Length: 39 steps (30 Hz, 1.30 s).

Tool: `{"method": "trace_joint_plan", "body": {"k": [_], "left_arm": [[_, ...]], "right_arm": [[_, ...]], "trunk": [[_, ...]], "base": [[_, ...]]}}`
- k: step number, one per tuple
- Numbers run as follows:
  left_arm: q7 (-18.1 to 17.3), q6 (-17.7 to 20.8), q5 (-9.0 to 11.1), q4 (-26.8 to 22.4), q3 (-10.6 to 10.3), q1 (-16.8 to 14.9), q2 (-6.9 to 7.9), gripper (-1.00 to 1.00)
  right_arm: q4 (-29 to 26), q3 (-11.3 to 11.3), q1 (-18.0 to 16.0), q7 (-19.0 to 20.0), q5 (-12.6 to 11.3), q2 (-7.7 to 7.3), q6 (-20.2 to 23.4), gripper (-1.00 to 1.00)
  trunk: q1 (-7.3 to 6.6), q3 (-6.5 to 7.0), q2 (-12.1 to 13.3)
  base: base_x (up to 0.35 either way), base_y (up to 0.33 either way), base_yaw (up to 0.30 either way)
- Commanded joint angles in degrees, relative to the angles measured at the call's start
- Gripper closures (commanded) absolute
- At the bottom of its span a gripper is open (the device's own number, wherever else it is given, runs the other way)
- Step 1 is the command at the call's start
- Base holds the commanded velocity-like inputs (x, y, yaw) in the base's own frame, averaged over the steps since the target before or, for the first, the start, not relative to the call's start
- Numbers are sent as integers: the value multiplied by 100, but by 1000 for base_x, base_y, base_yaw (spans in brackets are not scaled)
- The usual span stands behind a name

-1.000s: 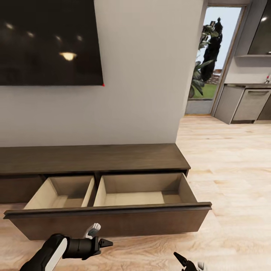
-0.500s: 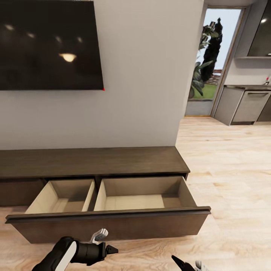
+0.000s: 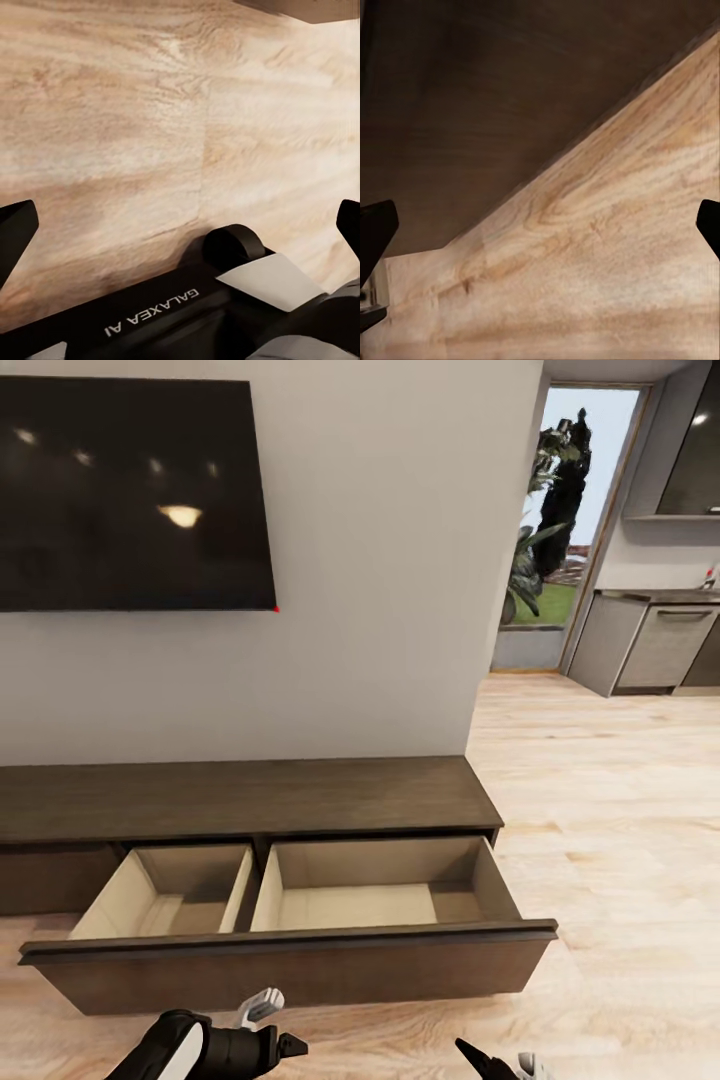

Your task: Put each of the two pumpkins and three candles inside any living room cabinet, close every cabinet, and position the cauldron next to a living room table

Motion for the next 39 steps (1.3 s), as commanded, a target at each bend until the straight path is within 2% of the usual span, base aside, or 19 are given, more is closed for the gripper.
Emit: {"method": "trace_joint_plan", "body": {"k": [1,12,14,18,23,30,39], "left_arm": [[-1,14,11,-4,-18,-2,5,-100],[52,-3,11,11,-18,0,5,-100],[139,-3,11,11,-18,0,5,-100],[561,-1,32,18,-10,0,-4,-100],[780,-5,37,64,-4,0,-76,-100],[826,-46,18,138,-9,0,-119,-100],[830,-142,28,148,-137,0,-127,-100]], "right_arm": [[0,-31,-2,26,-17,1,59,-100],[0,-29,-2,13,-9,9,-4,-100],[0,-29,-1,9,-9,8,-7,-100],[6,-29,-1,-2,-9,9,-7,-100],[20,-29,-1,-7,-14,9,-1,-100],[42,-29,-4,-9,-17,9,2,-100],[62,-29,-2,-12,-27,9,2,-100]], "trunk": [[-24,13,39],[-265,211,481],[-309,247,561],[-397,318,721],[-507,408,922],[-661,534,1202],[-858,695,1563]], "base": [[0,0,0],[0,0,0],[0,0,0],[0,0,0],[0,0,33],[-41,0,226],[-289,0,279]]}}
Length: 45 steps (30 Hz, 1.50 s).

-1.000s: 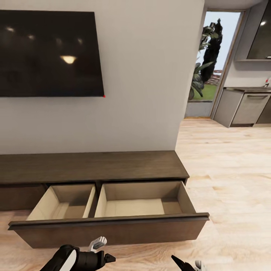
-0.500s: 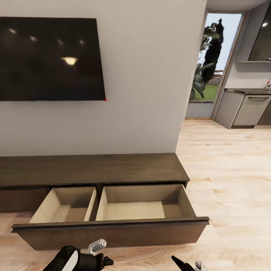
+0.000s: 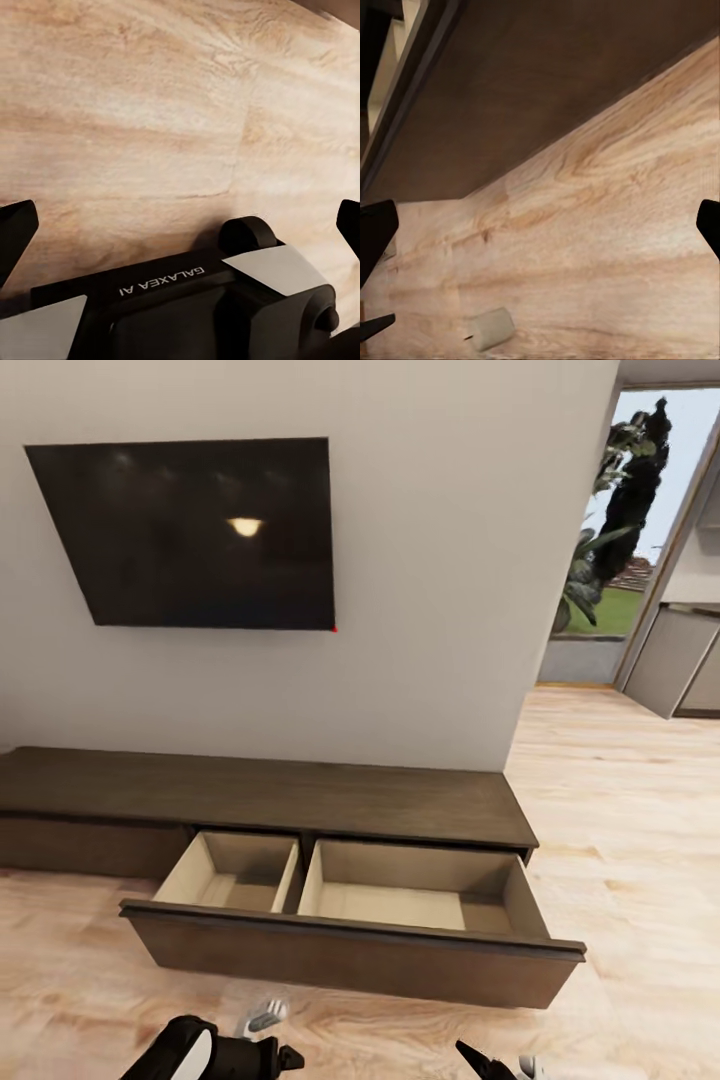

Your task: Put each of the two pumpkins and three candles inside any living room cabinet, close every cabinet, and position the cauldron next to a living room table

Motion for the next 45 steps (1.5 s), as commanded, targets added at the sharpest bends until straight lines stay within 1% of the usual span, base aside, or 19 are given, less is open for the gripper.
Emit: {"method": "trace_joint_plan", "body": {"k": [1,7,9,16,36,38,40,41,42,45], "left_arm": [[-12,10,-3,-2,-30,-4,5,-100],[-12,-9,-2,-2,-89,-4,5,-100],[-12,-67,2,-2,-119,-4,5,-100],[-12,-139,11,-2,-154,-4,5,-100],[3,-151,7,-2,-165,-6,9,-100],[76,-151,8,-2,-164,-7,9,-100],[300,-162,14,-2,-157,-7,6,-100],[464,-199,27,-2,-153,-5,6,-100],[536,-251,36,-2,-151,-5,2,-100],[628,-357,47,8,-149,-4,-17,-100]], "right_arm": [[1,-32,-2,21,-22,0,60,-100],[13,-32,0,18,-26,0,56,-100],[14,-32,0,22,-27,0,53,-100],[11,-36,0,34,-19,0,44,-100],[14,-32,1,18,-27,0,40,-100],[14,-32,-1,18,-27,0,41,-100],[14,-32,0,-8,-28,0,42,-100],[14,-32,0,-78,-30,0,42,-100],[11,-32,0,-154,-29,0,42,-100],[8,-32,0,-326,-23,0,42,-100]], "trunk": [[-27,13,39],[-159,121,280],[-203,157,360],[-356,283,640],[-796,642,1443],[-839,682,1523],[-883,722,1603],[-905,743,1643],[-927,764,1683],[-993,827,1804]], "base": [[-329,0,282],[-332,0,282],[-333,0,282],[-283,0,272],[-13,0,22],[0,0,165],[0,0,222],[0,0,252],[0,0,259],[0,0,266]]}}
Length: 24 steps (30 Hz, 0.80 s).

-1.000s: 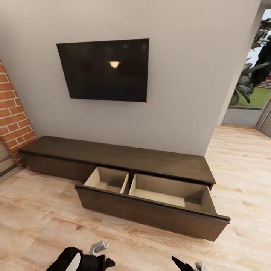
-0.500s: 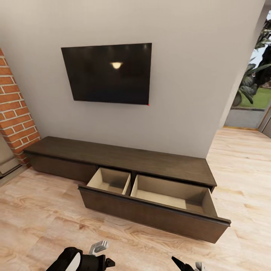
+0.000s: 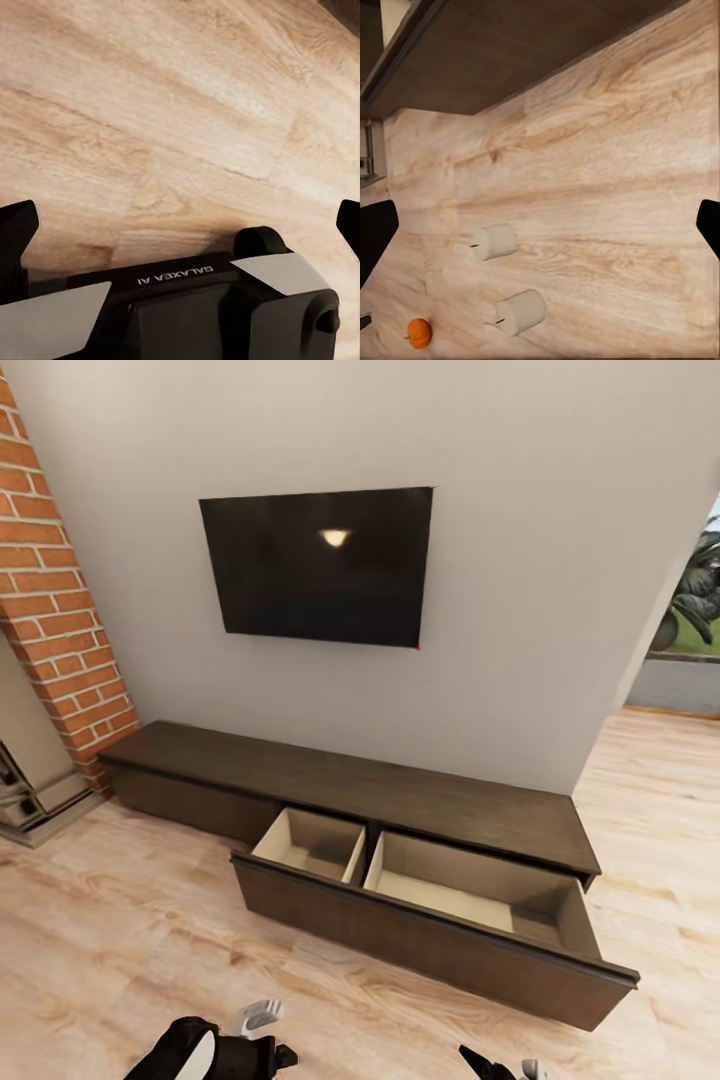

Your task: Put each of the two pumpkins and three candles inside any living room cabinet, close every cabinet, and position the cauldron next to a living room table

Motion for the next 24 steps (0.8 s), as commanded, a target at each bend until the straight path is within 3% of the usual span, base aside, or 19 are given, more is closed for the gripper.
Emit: {"method": "trace_joint_plan", "body": {"k": [1,14,24], "left_arm": [[5,-9,-5,23,-21,-6,0,-100],[35,-55,-43,183,-21,-6,-43,-100],[36,-55,-43,183,-21,-7,-35,-100]], "right_arm": [[-4,-31,0,-40,-21,0,59,-100],[-48,-27,0,-728,-9,0,59,-100],[-74,-23,0,-1337,0,7,51,-100]], "trunk": [[-23,16,39],[-309,291,560],[-309,323,560]], "base": [[0,0,269],[0,0,271],[0,0,272]]}}
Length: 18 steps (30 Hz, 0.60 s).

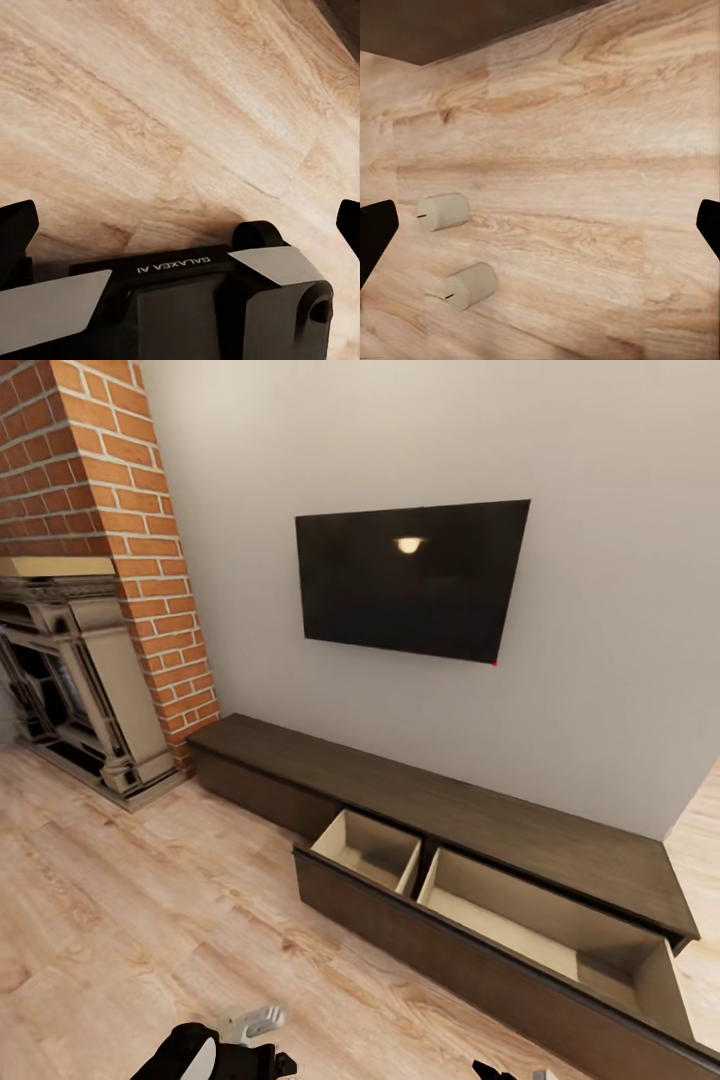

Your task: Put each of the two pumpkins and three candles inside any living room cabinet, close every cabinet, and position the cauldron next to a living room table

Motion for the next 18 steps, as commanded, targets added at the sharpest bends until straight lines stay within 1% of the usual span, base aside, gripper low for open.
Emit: {"method": "trace_joint_plan", "body": {"k": [1,17,18], "left_arm": [[-12,13,-3,-4,-24,-5,4,-100],[-13,13,-3,-3,-9,-5,6,-100],[-13,13,-3,-2,-5,-4,6,-100]], "right_arm": [[-10,-32,0,1,-33,-3,57,-100],[-15,-33,-1,-11,-27,-4,66,-100],[-15,-33,0,-13,-27,-4,66,-100]], "trunk": [[0,-2,-3],[0,49,-3],[-22,70,37]], "base": [[0,0,272],[0,0,272],[0,0,272]]}}
